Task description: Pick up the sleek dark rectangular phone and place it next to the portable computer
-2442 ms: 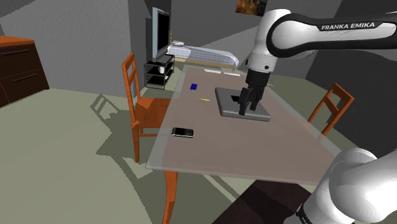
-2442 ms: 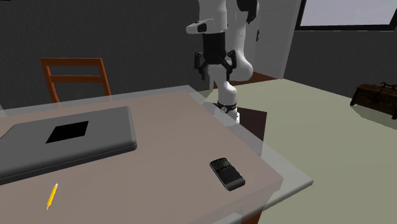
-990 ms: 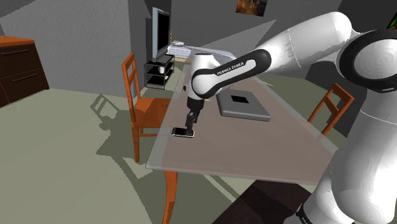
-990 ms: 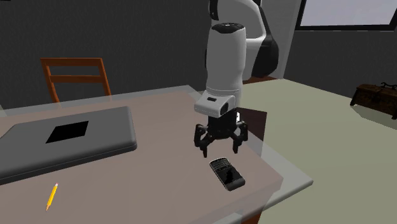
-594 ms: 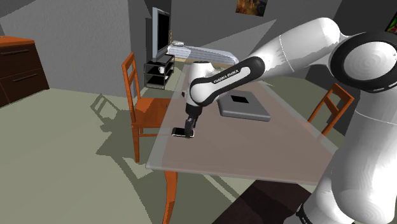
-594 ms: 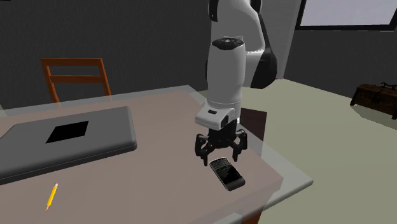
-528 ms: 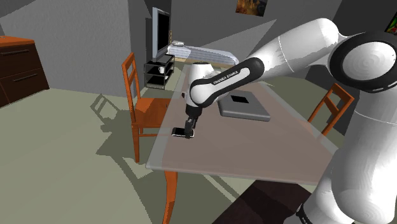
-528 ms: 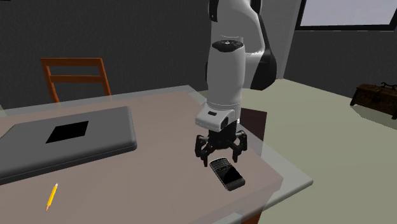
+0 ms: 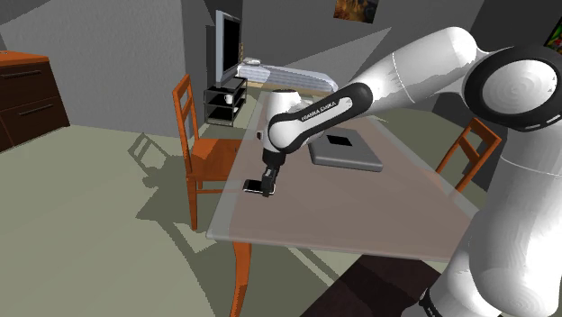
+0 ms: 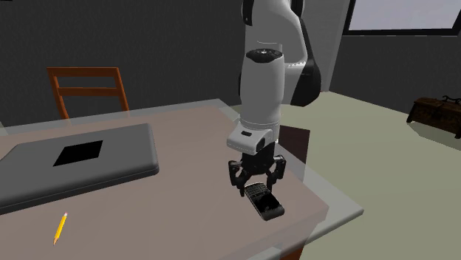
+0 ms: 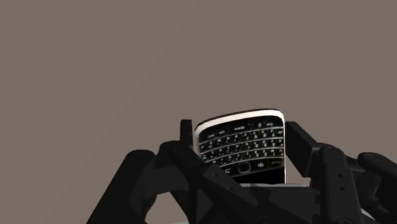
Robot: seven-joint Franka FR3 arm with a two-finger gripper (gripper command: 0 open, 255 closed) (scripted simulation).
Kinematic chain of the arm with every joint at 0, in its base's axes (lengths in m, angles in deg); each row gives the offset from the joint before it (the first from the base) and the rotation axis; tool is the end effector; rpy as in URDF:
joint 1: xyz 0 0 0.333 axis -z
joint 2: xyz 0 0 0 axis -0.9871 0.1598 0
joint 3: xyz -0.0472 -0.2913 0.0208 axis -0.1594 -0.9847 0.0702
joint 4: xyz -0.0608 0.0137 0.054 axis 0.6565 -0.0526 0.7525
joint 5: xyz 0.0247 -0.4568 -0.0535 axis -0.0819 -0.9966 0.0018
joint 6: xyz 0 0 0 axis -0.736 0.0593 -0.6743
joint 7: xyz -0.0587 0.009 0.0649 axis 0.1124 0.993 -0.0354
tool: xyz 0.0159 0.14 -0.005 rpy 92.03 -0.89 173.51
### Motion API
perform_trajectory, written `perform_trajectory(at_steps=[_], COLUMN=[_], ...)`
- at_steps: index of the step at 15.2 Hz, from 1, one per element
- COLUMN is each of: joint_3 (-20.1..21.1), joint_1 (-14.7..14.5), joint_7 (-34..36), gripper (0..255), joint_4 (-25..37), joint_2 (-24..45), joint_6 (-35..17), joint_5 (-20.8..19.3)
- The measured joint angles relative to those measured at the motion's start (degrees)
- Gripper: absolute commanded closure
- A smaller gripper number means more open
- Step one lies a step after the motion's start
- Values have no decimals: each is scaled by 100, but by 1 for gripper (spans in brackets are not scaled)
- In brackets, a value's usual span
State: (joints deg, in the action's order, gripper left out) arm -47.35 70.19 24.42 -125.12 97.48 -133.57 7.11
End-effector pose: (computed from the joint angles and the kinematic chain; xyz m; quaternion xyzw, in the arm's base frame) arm 0.6116 0.1335 0.2332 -0.9563 -0.2923 -0.0033 0.0073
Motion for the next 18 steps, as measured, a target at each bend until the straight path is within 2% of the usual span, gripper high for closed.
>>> perform_trajectory(at_steps=[9,18], joint_3=[1,1], joint_1=[0,4], joint_7=[0,0], gripper=[255,255], joint_4=[0,223], joint_2=[1,-327], joint_6=[0,549], joint_5=[0,6])
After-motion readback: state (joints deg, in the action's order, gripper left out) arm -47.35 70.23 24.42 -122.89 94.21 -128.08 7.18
